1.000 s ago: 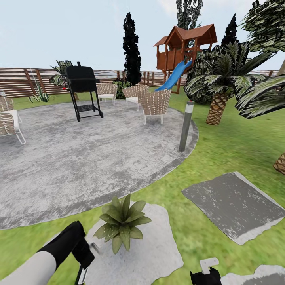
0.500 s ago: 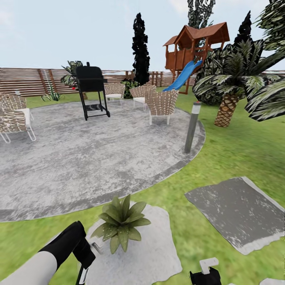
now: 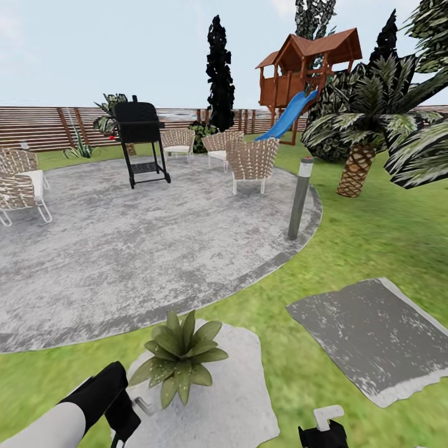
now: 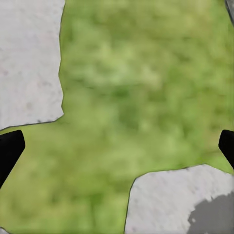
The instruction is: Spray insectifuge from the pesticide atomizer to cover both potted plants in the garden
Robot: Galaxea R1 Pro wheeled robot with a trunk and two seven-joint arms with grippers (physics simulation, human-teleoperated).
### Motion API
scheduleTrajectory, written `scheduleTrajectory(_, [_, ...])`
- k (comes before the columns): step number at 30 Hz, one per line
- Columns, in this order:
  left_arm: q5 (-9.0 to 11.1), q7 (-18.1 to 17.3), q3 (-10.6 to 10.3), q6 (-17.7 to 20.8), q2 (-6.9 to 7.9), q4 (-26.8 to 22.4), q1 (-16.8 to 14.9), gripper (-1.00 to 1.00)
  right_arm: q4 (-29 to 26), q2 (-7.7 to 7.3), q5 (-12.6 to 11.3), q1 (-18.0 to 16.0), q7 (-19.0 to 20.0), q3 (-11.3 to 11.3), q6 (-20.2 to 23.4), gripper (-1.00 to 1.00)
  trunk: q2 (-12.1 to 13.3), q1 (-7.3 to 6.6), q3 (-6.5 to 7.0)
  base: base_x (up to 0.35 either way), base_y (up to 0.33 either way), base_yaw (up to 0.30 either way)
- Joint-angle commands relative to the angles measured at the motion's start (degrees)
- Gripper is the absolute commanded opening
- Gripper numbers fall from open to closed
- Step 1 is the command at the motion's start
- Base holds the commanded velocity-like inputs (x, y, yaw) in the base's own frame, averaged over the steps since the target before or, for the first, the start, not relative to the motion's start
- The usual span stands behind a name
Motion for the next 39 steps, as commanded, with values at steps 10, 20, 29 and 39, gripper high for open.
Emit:
scheduleTrajectory(10, [0.01, 3.99, 0.63, -0.07, -0.31, 1.82, -0.01, -1.0, 0.08, 0.02, 0.59, -0.05, -0.11, -0.4, -0.26, 1.0, -0.02, -0.01, -0.42, 0.0, 0.0, 0.076])
scheduleTrajectory(20, [0.17, 4.16, 0.58, -0.11, -1.22, 3.5, 0.0, -1.0, 0.08, 0.02, 0.58, -0.05, -0.11, -0.35, -0.26, 1.0, -0.02, -0.01, -0.53, 0.0, 0.0, 0.025])
scheduleTrajectory(29, [0.9, 3.53, 0.63, -0.07, -1.59, 2.54, -0.06, -1.0, 0.08, 0.02, 0.58, -0.05, -0.11, -0.35, -0.26, 1.0, -0.02, -0.01, -0.53, 0.094, 0.048, 0.0])
scheduleTrajectory(39, [-1.32, -9.65, -0.3, 0.17, 2.67, -8.28, -2.6, -1.0, 0.08, 0.02, 0.61, -0.05, -0.11, -0.34, -0.26, 1.0, -0.02, -0.01, -0.53, 0.004, 0.002, 0.0])
